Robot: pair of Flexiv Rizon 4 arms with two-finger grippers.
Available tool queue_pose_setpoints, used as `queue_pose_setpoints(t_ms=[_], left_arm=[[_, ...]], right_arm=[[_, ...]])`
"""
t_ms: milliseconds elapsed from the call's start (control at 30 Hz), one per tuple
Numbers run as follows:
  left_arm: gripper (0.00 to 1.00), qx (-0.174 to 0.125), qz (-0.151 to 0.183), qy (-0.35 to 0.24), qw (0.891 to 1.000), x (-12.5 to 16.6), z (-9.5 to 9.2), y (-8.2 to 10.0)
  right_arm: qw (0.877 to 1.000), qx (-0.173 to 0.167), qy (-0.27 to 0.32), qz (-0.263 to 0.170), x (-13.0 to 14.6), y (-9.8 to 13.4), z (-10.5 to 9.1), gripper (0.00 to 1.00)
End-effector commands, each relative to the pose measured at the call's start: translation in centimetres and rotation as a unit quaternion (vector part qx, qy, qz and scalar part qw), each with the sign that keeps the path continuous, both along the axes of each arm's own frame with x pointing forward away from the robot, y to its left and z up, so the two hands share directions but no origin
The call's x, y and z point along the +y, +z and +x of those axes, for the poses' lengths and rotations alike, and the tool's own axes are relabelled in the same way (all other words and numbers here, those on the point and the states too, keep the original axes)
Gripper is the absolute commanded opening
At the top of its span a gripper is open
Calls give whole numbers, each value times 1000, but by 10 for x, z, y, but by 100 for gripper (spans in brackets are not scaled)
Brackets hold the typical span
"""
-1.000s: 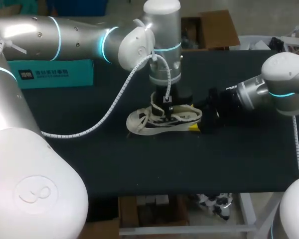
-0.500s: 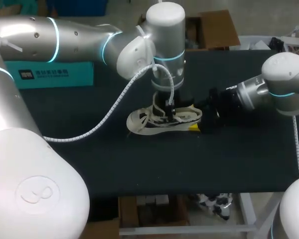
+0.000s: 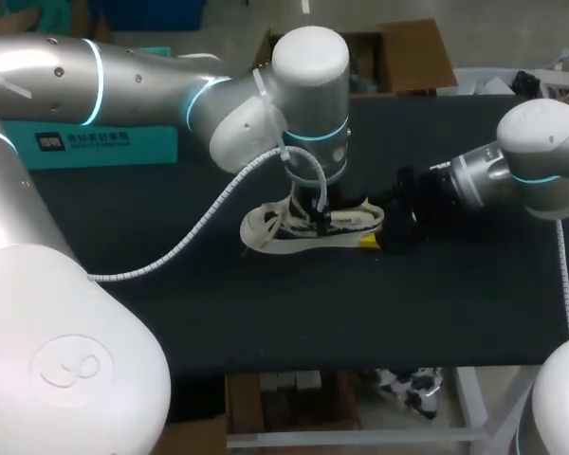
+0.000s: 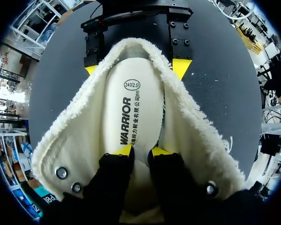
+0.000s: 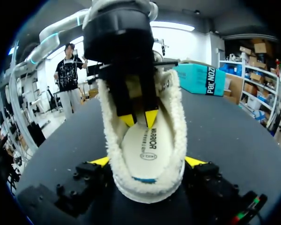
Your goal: Open the shoe tongue, take the insole out of the shoe, put the insole back into the shoe, and pack the shoe into the shoebox
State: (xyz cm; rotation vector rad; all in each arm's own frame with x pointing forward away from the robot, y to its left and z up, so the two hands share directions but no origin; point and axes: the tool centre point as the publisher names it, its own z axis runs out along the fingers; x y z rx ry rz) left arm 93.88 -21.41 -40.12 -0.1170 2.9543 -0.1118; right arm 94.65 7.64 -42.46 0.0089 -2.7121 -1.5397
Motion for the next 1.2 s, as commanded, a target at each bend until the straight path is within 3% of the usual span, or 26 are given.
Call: queue_pose_setpoints(t_ms=[33, 333, 467, 500, 800, 1033, 1200], left_arm=[[24, -33, 8, 2, 999, -5, 34, -100], [18, -49, 15, 2, 999, -10, 57, -110], [0, -48, 10, 2, 999, -10, 63, -105], [0, -49, 9, 3, 999, -11, 64, -102], [0, -56, -13, -3, 998, -13, 55, -60], [0, -32, -83, -31, 996, -8, 32, -5], [0, -37, -104, -40, 993, -9, 17, 22]], right_arm=[[1000, 1, 2, 1, 0, -3, 0, 0], [1000, 1, 2, 1, 0, -3, 0, 0], [1000, 1, 2, 1, 0, -3, 0, 0], [1000, 1, 2, 1, 0, -3, 0, 0], [1000, 1, 2, 1, 0, -3, 0, 0], [1000, 1, 2, 1, 0, -3, 0, 0], [1000, 1, 2, 1, 0, -3, 0, 0]])
